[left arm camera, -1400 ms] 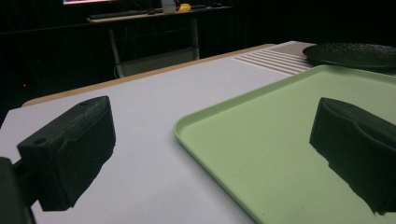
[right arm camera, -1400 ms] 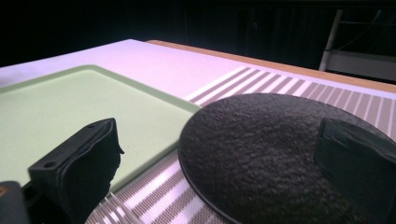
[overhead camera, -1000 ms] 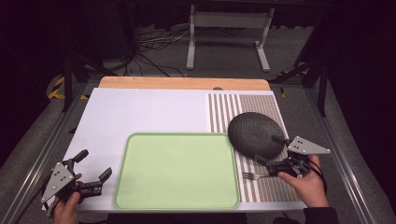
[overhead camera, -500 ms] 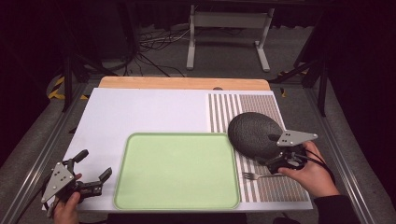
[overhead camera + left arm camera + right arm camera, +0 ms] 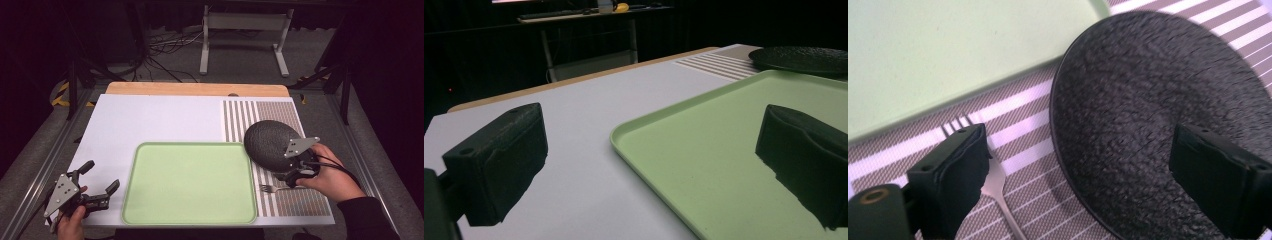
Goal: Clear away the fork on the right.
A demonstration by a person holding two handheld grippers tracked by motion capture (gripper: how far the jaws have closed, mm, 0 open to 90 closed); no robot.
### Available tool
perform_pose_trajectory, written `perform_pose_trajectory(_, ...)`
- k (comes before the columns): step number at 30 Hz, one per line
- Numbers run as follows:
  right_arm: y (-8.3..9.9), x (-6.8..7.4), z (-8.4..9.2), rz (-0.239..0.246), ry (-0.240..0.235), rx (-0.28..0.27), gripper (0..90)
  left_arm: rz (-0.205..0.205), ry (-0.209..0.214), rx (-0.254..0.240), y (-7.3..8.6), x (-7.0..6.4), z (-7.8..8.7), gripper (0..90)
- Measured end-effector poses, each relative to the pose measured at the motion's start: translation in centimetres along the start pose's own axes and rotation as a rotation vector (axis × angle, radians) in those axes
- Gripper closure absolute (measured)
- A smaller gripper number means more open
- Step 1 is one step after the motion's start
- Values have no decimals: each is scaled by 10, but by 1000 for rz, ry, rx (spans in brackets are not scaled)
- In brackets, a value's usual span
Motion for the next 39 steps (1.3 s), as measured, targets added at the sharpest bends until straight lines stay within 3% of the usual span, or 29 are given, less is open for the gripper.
perform_pose_trajectory(8,10,6,-6,46,-81,128,115,-1,1,0,0,0,0,10)
perform_pose_trajectory(17,20,11,-13,94,-142,219,118,-1,2,1,0,0,0,10)
perform_pose_trajectory(31,41,23,-17,81,-235,383,160,-4,8,4,0,-1,0,8)
perform_pose_trajectory(39,41,30,-16,85,-270,408,166,-3,9,5,1,-1,-1,8)
Point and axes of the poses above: each handheld gripper's, and its own axes: z roughly backward along the jaws, y roughly out of its underside, x roughly to its left, the point moved 8 cm from there along -z, roughly forward along the jaws, and after that the axes turned 15 degrees about -x, right-handed, at the moved point
